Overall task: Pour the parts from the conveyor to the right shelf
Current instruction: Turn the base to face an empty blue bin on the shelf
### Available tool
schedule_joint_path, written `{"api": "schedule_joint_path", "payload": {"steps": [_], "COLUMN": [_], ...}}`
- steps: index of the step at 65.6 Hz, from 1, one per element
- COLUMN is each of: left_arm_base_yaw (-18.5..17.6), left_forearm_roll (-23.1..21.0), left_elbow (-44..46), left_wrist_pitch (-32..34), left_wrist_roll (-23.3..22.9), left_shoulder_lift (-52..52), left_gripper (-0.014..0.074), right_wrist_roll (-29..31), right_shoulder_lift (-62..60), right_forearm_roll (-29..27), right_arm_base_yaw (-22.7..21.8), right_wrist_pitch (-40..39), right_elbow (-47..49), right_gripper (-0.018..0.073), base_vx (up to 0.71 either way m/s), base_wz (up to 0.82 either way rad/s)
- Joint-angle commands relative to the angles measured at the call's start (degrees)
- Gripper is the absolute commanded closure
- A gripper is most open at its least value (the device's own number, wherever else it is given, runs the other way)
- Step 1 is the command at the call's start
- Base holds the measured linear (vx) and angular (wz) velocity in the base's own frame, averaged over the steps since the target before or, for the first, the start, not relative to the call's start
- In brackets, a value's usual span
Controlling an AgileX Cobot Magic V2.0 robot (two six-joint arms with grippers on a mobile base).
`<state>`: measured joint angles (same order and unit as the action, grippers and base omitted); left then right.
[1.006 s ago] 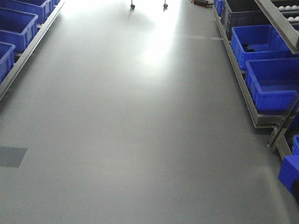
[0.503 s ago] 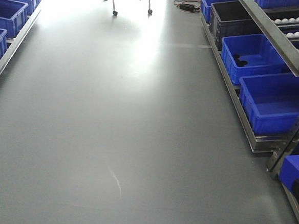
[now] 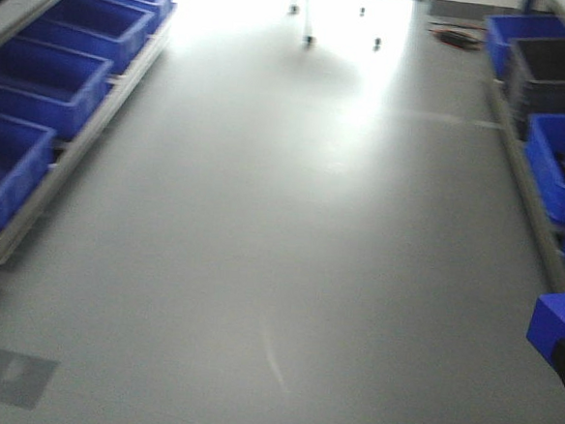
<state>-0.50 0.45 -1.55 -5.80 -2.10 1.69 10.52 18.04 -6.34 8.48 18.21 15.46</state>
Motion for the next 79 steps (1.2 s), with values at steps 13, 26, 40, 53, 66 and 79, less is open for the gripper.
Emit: {"api": "schedule_joint_path", "payload": {"steps": [13,26,40,53,66,79], "left_arm_base_yaw": [-0.31,-0.31,-0.31,-0.31,-0.31,-0.31], "left_forearm_roll": [-0.45,-0.45,-0.45,-0.45,-0.45,-0.45], "left_elbow": [1.12,1.12,1.12,1.12,1.12,1.12], "left_wrist_pitch": [4.53,4.53,4.53,4.53,4.53,4.53], "left_wrist_roll": [-0.49,-0.49,-0.49,-0.49,-0.49,-0.49], "left_shoulder_lift": [0.91,0.91,0.91,0.91,0.91,0.91], "left_gripper": [0.0603,0.0603,0.0603,0.0603,0.0603,0.0603], "right_wrist_roll": [0.55,0.55,0.55,0.55,0.55,0.55], "right_shoulder_lift": [0.32,0.32,0.32,0.32,0.32,0.32], "right_forearm_roll": [0.17,0.17,0.17,0.17,0.17,0.17], "right_arm_base_yaw": [-0.05,-0.05,-0.05,-0.05,-0.05,-0.05], "right_wrist_pitch": [-4.45,-4.45,-4.45,-4.45,-4.45,-4.45], "right_elbow": [1.74,1.74,1.74,1.74,1.74,1.74], "right_gripper": [0.0561,0.0561,0.0561,0.0561,0.0561,0.0561], "base_vx": [0.21,0.21,0.21,0.20,0.18,0.18], "base_wz": [0.88,0.89,0.79,0.70,0.71,0.75]}}
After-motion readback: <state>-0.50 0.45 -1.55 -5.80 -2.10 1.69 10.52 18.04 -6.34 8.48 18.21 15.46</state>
